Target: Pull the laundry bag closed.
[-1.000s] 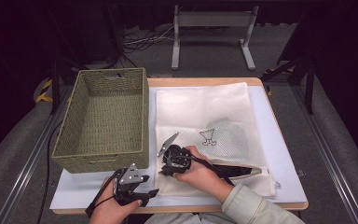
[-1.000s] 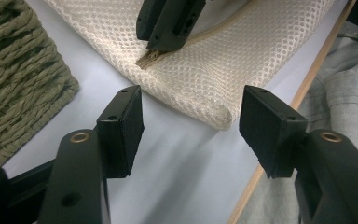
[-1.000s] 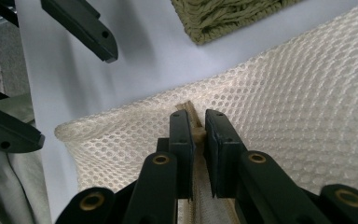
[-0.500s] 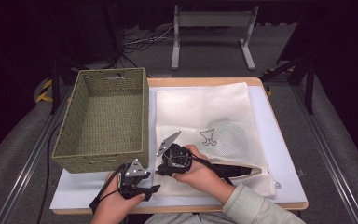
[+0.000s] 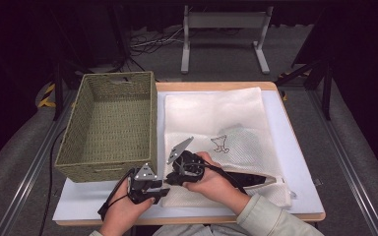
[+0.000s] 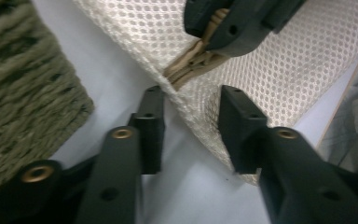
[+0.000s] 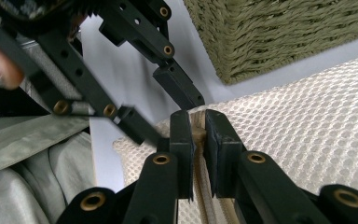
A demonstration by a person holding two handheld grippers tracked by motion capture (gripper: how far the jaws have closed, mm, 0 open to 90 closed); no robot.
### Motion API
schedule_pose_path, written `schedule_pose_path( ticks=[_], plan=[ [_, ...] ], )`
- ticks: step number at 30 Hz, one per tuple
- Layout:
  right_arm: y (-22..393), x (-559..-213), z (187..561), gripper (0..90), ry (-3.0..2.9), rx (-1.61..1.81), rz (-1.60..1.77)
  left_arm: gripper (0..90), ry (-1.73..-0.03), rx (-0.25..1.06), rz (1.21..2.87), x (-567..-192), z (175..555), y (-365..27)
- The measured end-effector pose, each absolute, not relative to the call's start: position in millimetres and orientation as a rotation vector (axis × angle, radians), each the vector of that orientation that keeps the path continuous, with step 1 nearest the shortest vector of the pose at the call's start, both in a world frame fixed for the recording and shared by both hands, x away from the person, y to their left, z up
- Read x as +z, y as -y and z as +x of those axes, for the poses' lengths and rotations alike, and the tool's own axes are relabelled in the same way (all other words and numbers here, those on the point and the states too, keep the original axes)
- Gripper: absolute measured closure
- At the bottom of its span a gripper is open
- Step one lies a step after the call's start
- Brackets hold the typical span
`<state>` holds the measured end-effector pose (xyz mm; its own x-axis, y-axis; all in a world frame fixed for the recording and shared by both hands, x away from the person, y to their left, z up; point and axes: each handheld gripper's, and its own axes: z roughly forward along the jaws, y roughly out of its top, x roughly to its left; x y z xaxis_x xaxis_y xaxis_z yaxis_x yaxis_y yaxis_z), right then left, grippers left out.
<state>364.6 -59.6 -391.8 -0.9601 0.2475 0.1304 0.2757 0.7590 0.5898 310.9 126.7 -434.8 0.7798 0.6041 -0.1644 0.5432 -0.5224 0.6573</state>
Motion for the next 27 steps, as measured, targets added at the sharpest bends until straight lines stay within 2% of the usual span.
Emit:
schedule_pose_path(
  ticks=[1,7,16,27],
  plan=[
    [61,-391,364,82.2,2.905,-0.982,-0.431,70.9,-0.857,0.098,2.237,-434,311,-127],
    [63,-390,364,82.1,2.914,-0.976,-0.428,83.2,-0.872,0.083,2.215,-432,311,-130],
    [68,-389,360,82.0,2.928,-0.961,-0.413,86.1,-0.904,0.042,2.185,-431,309,-133],
    [76,-386,356,82.0,2.934,-0.945,-0.382,86.7,-0.882,0.066,2.154,-428,305,-136]
  ],
)
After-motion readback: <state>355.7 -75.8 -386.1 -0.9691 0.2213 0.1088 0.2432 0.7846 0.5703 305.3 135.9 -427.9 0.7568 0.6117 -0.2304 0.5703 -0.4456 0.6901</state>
